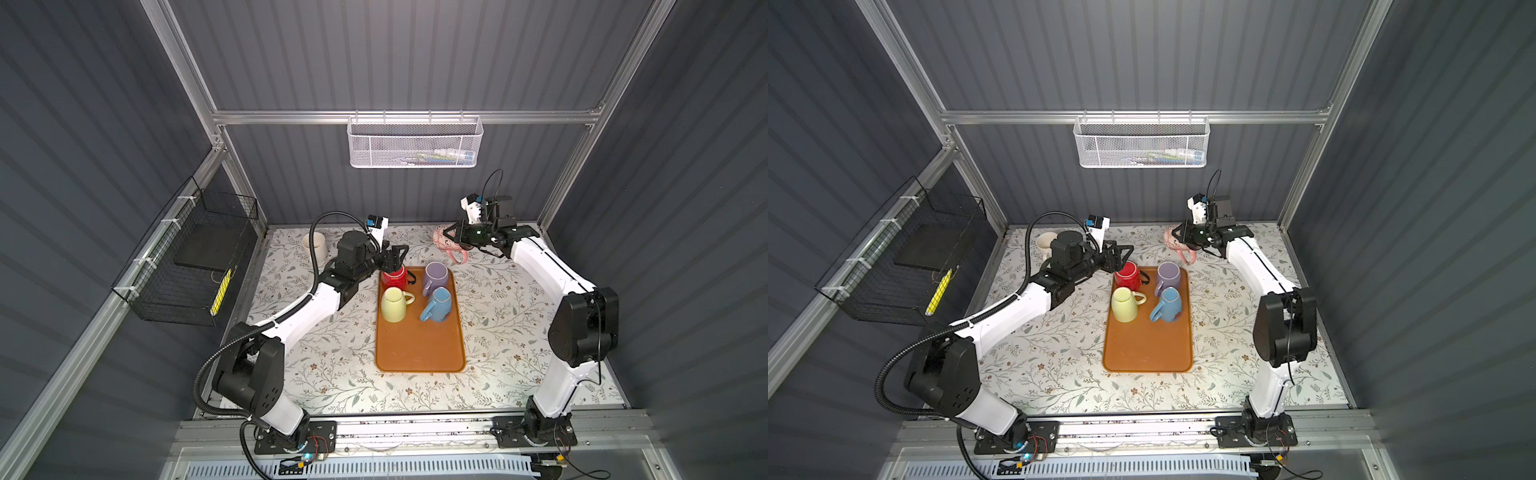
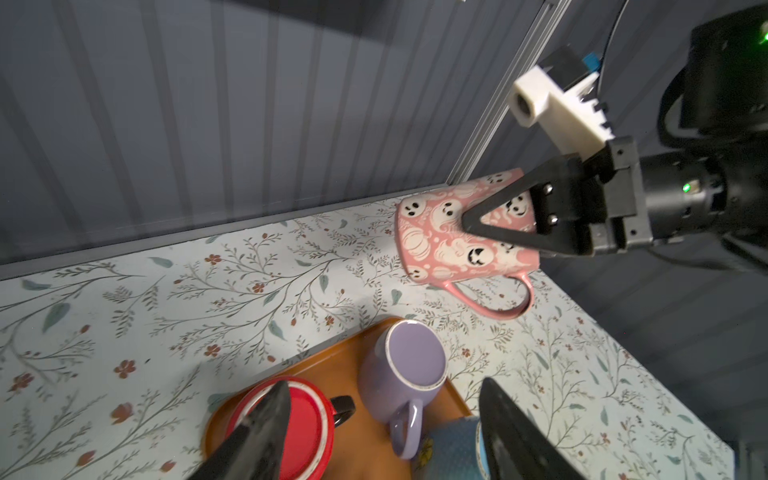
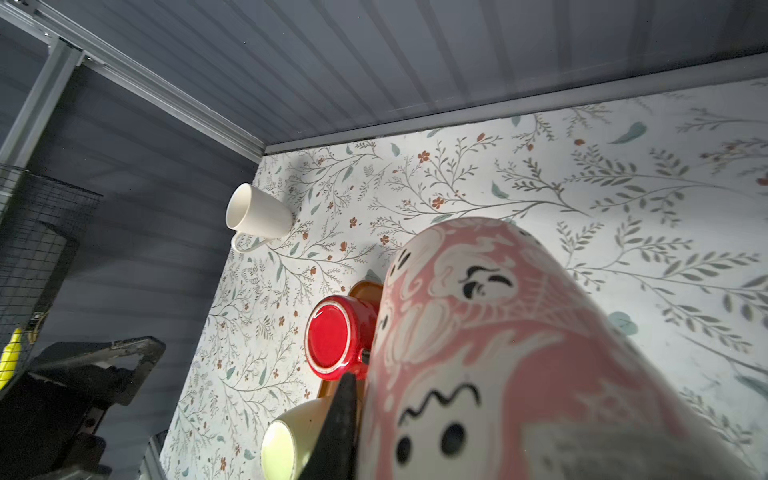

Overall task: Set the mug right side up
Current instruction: 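Carry the pink mug off the tray with the right gripper while the left withdraws, then lower the pink mug upright onto the table beside the tray with the right gripper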

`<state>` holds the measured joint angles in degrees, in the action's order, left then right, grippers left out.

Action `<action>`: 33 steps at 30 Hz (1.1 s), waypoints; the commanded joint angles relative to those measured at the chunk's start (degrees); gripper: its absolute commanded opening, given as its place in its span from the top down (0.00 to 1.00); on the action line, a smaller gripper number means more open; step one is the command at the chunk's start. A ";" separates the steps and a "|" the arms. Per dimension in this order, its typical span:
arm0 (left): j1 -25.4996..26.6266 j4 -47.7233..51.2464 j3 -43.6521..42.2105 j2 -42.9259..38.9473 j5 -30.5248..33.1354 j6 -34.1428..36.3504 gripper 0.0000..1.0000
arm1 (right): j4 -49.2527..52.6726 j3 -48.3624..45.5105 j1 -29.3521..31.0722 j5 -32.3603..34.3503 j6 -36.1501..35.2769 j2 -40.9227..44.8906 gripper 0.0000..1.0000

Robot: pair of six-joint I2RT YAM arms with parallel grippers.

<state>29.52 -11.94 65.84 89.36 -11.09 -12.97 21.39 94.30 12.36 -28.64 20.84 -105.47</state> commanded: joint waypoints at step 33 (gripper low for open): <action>1.68 25.89 2.42 -11.15 6.93 12.27 0.30 | 34.37 32.23 -3.67 27.21 -17.86 -18.44 1.00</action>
<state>30.98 11.14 68.01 80.27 -5.54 -1.63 55.79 122.43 8.97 -4.05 4.56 -124.27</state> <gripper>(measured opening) 0.703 0.121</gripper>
